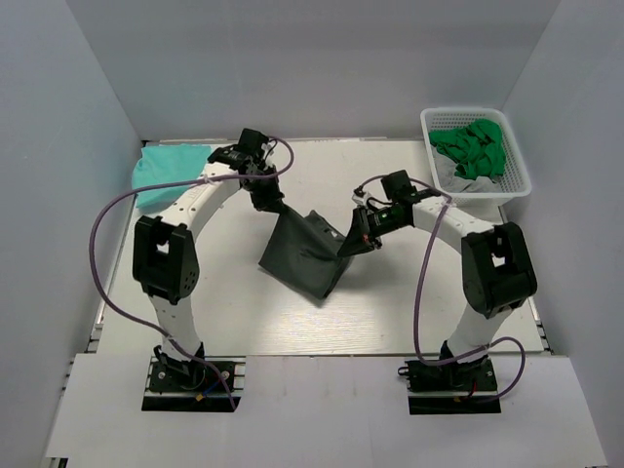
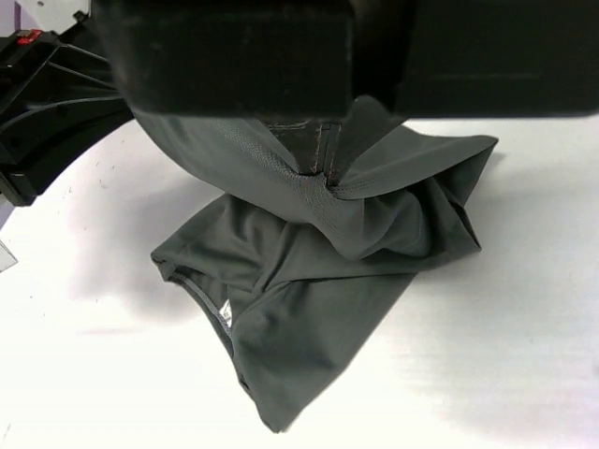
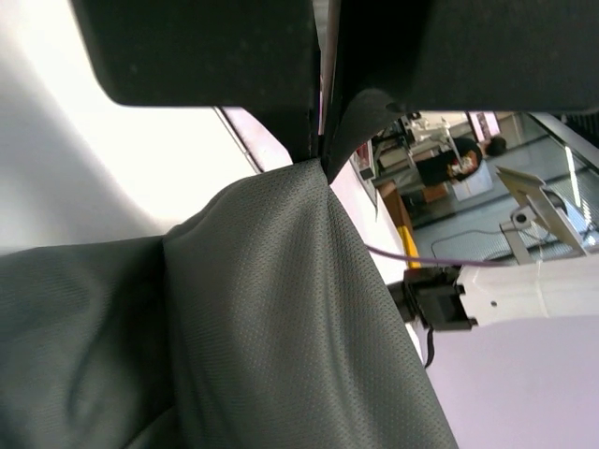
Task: Fold and stack the t-shirts
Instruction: Fold the long partially folded tshirt into a neat square
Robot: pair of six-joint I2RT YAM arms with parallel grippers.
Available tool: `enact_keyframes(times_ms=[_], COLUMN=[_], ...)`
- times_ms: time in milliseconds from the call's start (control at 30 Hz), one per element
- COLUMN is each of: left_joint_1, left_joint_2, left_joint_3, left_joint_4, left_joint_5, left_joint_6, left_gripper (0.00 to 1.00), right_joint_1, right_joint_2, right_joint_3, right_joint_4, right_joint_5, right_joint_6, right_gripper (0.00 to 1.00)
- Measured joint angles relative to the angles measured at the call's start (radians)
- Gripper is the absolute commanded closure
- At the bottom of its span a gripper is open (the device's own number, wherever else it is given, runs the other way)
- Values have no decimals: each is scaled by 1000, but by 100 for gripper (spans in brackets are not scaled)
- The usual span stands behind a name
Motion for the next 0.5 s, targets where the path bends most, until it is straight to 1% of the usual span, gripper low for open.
enact_keyframes(times_ms=[200,300,333,367,400,433,467,500], left_joint_1=[0,1,2,3,4,6,8,11], left_joint_2=[147,217,236,257,280,310,344,374], left_joint_3=[124,167,177,192,216,255,305,352], left_joint_4=[-1,17,26,32,33,27,20,19], left_joint_5=[-7,-15,-18,-20,-20,-21,-21,-23], left_joint_6=[0,-1,0,-1,-1,-2,0,6], left_gripper=[100,100,100,95,81,56,1,0], right_joint_1=[-55,-81,-89,-97,-105,-113,-122,-132], right_joint_2=[100,181,212,245,278,309,334,360], right_joint_3=[73,147,175,207,241,276,306,345], right_joint_4=[-9,-26,-29,-38,-50,-62,-70,-93], right_joint_5=[-14,-34,-39,-42,-43,-42,-39,-35], right_joint_6=[-22,-40,-47,-49,-58,-64,-68,-85], right_gripper=[100,100,82,64,26,10,10,10])
